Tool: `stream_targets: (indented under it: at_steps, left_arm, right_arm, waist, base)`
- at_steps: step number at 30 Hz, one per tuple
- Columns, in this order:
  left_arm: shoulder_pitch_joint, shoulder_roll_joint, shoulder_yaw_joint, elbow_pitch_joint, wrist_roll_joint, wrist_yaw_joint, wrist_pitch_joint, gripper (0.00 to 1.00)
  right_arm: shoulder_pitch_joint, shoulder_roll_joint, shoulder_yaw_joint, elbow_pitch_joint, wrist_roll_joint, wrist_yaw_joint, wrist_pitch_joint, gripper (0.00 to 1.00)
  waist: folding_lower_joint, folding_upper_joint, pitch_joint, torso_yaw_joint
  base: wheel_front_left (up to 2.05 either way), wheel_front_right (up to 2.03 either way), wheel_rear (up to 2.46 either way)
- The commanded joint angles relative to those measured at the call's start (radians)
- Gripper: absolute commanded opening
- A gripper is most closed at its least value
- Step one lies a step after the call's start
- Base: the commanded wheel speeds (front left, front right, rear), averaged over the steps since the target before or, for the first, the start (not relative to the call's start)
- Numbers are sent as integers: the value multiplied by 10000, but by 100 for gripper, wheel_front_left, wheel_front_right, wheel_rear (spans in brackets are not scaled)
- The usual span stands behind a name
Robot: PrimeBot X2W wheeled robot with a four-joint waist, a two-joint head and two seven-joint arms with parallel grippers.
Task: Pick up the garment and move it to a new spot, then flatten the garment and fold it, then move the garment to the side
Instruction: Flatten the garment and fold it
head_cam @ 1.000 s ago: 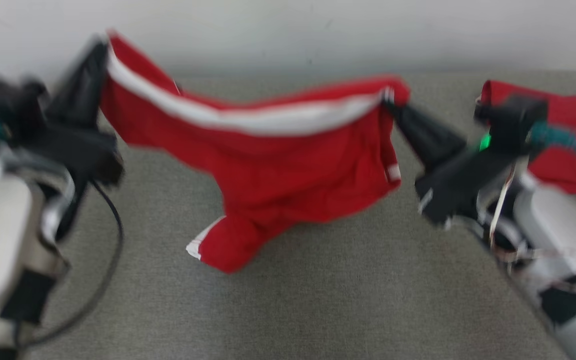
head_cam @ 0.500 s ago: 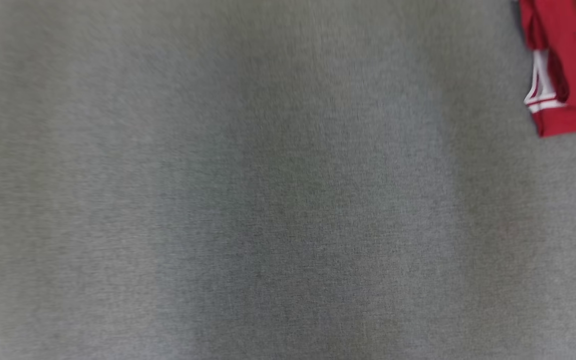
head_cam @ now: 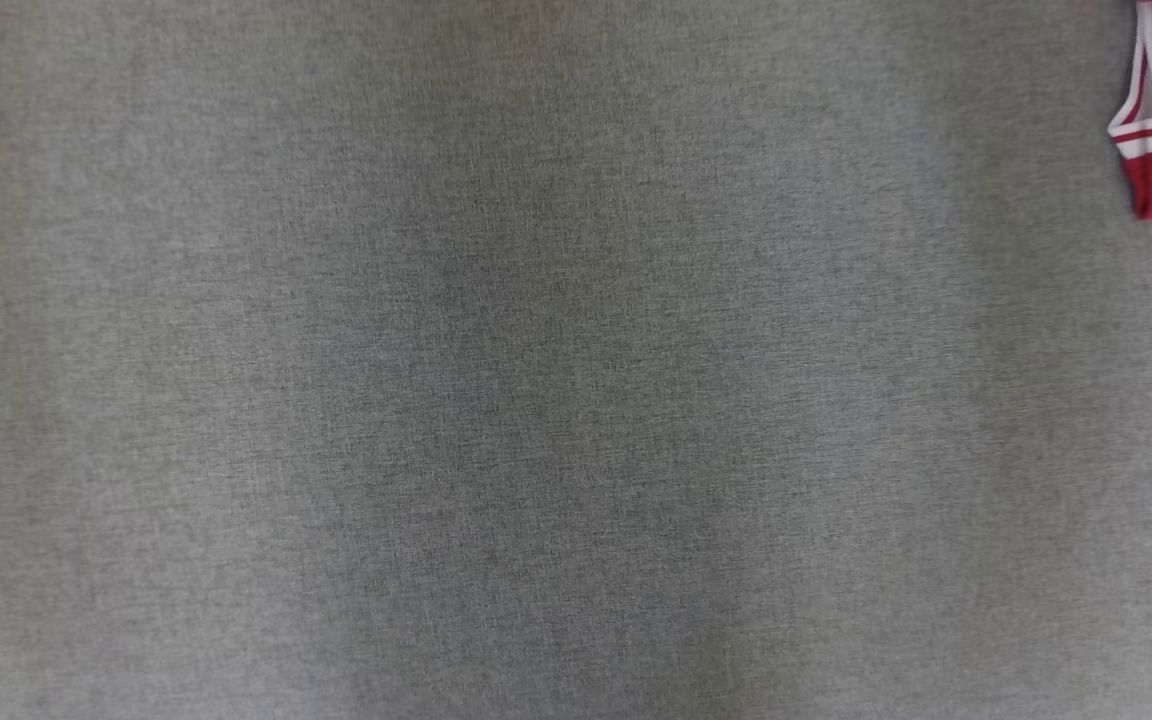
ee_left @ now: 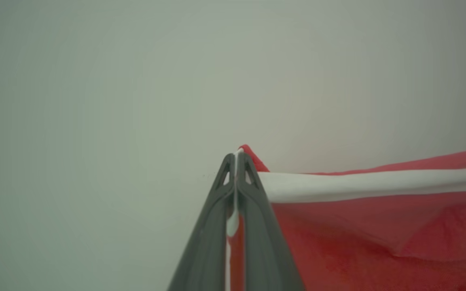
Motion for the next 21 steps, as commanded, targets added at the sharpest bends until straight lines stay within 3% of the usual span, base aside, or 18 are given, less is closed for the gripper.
stream_targets:
  at_steps: [1, 8, 17, 21]
  left_arm:
    - [434, 65, -110, -59, -201, 15, -194, 0]
    - [3714, 290, -75, -1383, -535, 118, -598, 0]
    - [10696, 7, 1835, -5851, -98, 1834, -595, 0]
    - [13190, -298, 2496, -6816, 101, 2099, -597, 0]
  right_arm:
    - [364, -162, 182, -122, 171, -29, -169, 0]
    - [3074, -1302, 1262, -1467, 1110, -29, -864, 0]
    - [8370, -2994, 1254, -4135, 2097, -29, -1705, 0]
    - [10503, -3212, 875, -4783, 2038, -29, -1861, 0]
  waist:
    - [-3, -3, -201, 35]
    - [-3, -3, -1463, 132]
    - [-3, -3, -2953, 323]
    - [-3, -3, -3369, 366]
  base:
    - [0, 0, 0]
    - [0, 0, 0]
    - [0, 0, 0]
    - [0, 0, 0]
